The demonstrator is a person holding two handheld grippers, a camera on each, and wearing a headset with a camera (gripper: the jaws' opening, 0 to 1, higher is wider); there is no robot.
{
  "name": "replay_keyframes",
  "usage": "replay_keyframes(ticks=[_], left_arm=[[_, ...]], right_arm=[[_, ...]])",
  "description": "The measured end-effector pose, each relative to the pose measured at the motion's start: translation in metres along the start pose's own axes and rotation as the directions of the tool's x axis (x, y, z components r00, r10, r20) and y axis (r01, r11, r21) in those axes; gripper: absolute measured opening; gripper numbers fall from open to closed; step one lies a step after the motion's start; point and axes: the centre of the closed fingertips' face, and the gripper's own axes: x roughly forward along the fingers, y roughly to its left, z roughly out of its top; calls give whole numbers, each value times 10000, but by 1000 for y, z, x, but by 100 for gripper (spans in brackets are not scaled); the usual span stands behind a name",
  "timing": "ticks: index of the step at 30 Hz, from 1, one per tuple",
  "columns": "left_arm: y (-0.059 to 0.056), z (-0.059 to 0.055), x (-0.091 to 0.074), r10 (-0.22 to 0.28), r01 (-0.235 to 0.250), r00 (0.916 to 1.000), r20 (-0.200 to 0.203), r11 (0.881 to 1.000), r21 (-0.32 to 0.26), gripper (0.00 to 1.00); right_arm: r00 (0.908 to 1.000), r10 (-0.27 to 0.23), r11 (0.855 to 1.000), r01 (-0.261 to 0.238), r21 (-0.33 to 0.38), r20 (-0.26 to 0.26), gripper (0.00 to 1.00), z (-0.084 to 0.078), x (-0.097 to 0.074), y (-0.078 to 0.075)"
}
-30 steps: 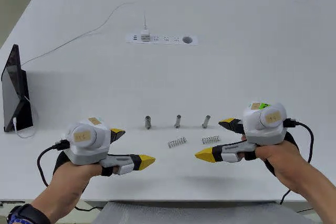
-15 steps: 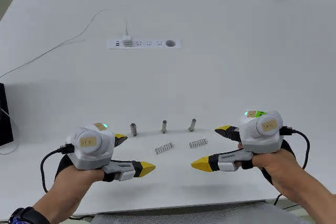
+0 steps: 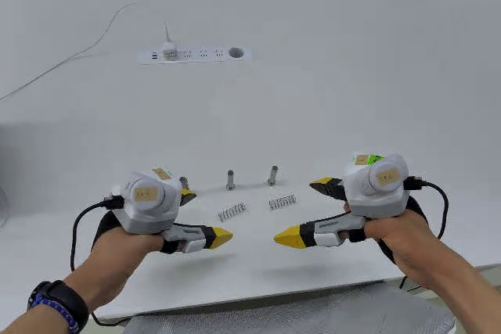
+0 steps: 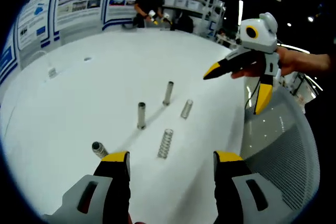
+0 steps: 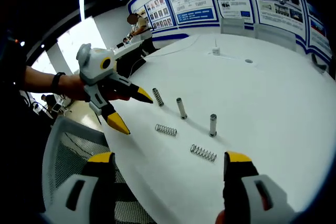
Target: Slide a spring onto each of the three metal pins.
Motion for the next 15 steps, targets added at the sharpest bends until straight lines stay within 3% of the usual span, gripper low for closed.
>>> replay_keyframes(ticks=[10, 15], left_arm=[[1, -8, 27, 24, 27, 9976, -691, 9973, 737, 48], [8, -11, 37, 201, -153, 9967, -781, 9980, 621, 38]], right_arm=[[10000, 88, 9999, -88, 135, -12, 87, -4, 2, 4], [10000, 63, 9998, -62, 206, -70, 86, -8, 0, 5]])
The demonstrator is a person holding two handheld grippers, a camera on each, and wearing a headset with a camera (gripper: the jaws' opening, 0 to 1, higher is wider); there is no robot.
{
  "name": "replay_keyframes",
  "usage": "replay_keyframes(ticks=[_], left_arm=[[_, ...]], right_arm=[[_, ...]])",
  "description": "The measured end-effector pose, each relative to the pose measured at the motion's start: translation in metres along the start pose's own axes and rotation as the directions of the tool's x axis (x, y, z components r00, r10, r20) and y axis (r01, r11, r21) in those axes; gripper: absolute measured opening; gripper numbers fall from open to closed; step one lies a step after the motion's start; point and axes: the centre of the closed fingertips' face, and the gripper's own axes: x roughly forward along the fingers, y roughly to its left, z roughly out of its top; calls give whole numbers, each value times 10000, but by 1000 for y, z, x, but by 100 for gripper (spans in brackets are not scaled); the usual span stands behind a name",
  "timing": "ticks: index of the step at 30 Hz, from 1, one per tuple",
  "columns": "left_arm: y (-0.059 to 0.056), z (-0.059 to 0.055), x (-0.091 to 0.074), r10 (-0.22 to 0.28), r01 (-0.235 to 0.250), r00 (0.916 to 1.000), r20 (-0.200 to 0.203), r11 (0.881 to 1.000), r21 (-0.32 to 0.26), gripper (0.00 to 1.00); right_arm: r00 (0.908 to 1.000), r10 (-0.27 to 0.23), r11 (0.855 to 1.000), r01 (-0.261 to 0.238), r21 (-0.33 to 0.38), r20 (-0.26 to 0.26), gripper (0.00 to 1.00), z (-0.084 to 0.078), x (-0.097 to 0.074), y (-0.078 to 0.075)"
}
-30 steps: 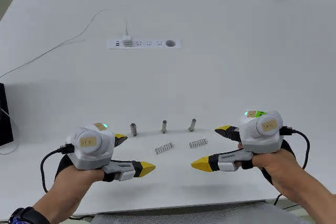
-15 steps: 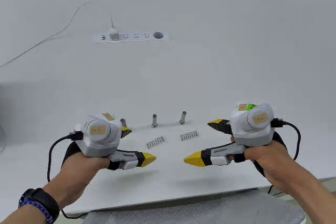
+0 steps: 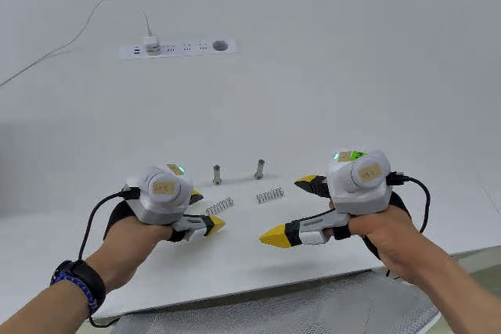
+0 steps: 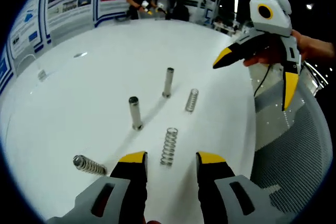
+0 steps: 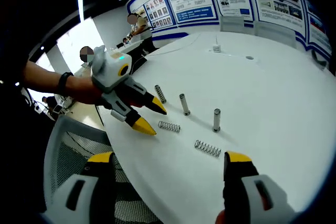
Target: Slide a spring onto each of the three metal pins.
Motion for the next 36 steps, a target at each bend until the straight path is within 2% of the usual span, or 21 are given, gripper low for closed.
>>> replay_keyframes(ticks=[6, 9, 12, 16, 19, 22, 31, 36], left_arm=[[4, -5, 7, 204, -206, 9997, -116, 9996, -192, 27], [3, -7, 9, 216, -219, 9997, -146, 9995, -210, 24], [5, -7, 11, 484, -479, 9985, -241, 9986, 206, 19], [7, -7, 11, 627, -622, 9978, -198, 9978, 226, 12], [7, -6, 11, 710, -706, 9974, -148, 9972, 261, 11], [6, -7, 12, 791, -770, 9965, -260, 9943, 737, 11], [7, -10, 8, 936, -933, 9951, -318, 9956, 98, 11], [6, -13, 0, 1000, -1003, 9946, -282, 9949, -114, 11]], right_arm=[[10000, -27, 9999, 28, 124, -31, 86, -5, -2, 0], [10000, -59, 9998, 60, 197, -33, 86, -8, -3, -2], [10000, -58, 9997, 59, 239, -58, 86, -10, -4, -1], [9999, -52, 9997, 56, 251, -144, 86, -13, -4, 0], [9999, -52, 9997, 56, 256, -155, 86, -14, -5, 0], [9998, -37, 9996, 42, 294, -169, 86, -15, -5, 1], [9999, -22, 9992, 27, 387, -121, 85, -15, -6, 1], [10000, -12, 9991, 16, 413, -92, 85, -15, -6, 1]])
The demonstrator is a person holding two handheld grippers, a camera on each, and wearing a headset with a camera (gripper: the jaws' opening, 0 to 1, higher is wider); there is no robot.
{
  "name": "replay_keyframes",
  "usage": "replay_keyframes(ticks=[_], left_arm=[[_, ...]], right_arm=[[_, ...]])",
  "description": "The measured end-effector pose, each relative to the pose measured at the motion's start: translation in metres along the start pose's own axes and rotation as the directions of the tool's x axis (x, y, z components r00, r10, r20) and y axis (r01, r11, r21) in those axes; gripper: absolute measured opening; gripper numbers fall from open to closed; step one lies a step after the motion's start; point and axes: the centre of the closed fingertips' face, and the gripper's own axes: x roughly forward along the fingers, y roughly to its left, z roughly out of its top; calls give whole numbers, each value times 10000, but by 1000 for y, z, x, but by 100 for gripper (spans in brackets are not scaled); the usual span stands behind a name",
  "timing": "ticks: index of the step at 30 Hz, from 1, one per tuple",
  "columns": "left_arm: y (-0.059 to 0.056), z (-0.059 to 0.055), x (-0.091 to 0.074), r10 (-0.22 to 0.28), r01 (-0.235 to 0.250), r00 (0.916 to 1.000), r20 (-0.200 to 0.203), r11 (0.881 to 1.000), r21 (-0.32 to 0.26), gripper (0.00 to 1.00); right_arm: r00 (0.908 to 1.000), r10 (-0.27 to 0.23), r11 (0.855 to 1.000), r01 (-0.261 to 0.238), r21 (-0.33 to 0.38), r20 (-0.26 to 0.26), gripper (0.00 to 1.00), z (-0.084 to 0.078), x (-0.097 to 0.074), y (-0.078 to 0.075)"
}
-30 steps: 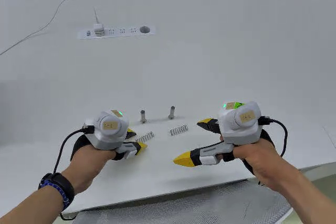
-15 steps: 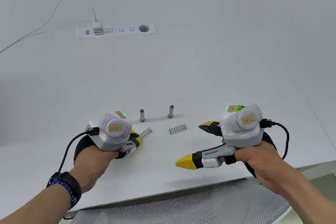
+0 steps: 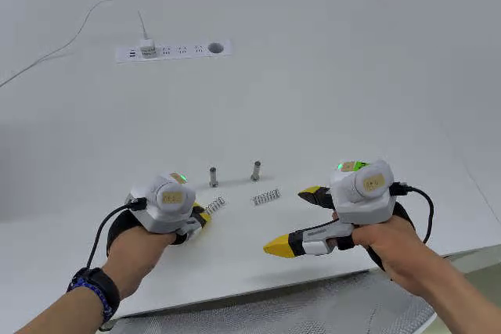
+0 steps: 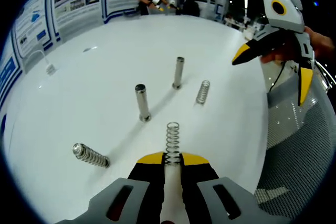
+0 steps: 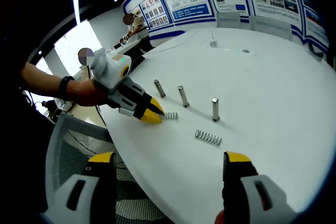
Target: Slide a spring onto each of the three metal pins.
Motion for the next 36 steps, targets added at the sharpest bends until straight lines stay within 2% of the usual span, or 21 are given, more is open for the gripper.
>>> replay_keyframes(ticks=[7, 17, 24, 36], left_arm=[[-2, -2, -12, 25, -22, 9999, 144, 9998, -180, 10], [-8, 3, -39, 15, 9, 9982, 607, 9993, -385, 10], [-16, 7, -57, -44, 62, 9963, 856, 9998, -205, 10], [-24, 10, -75, -166, 142, 9957, 909, 9995, 265, 10]], right_arm=[[9999, 75, 10000, -75, 43, 69, 84, 2, 0, 1], [9977, 263, 9977, -301, 605, 632, 80, 13, 0, 2], [9932, 563, 9930, -663, 974, 1024, 74, 21, 2, 8], [9890, 1040, 9882, -1147, 1010, 1051, 69, 27, 16, 22]])
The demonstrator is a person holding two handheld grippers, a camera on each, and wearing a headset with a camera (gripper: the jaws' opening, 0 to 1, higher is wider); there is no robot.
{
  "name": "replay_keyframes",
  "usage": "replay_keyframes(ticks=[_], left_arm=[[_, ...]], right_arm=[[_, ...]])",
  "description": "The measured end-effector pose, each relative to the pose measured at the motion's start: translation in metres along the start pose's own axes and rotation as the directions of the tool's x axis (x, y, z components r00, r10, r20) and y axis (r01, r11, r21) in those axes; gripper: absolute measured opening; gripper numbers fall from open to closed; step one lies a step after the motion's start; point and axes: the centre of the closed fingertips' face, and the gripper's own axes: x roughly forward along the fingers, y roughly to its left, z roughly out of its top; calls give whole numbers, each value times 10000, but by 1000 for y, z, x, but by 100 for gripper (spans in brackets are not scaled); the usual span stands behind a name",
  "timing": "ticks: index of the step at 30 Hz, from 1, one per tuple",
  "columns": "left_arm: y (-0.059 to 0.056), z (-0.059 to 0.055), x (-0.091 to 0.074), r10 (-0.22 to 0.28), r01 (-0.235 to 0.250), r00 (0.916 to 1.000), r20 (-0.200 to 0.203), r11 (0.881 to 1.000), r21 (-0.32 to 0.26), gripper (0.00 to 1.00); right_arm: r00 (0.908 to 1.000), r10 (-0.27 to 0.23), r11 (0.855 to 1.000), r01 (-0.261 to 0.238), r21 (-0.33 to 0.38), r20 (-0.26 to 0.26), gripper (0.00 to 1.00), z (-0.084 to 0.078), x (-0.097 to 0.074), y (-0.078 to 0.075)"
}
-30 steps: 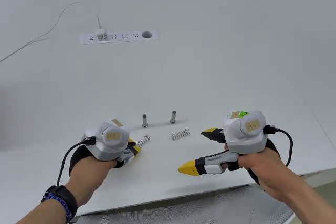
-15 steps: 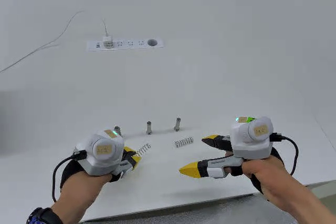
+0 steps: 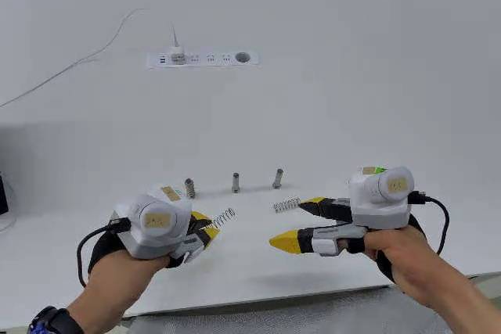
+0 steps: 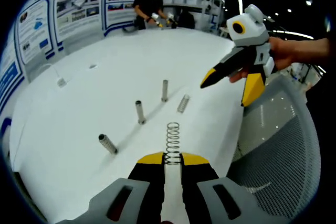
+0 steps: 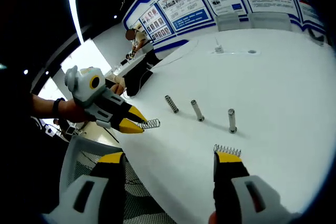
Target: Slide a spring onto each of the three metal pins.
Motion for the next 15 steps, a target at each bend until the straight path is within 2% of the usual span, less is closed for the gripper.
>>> replay_keyframes(ticks=[15], left_arm=[[-7, 14, -10, -117, 110, 9995, 309, 9997, 225, 10]], right_arm=[[9953, 880, 9957, -890, 239, 396, 56, 23, 16, 19]])
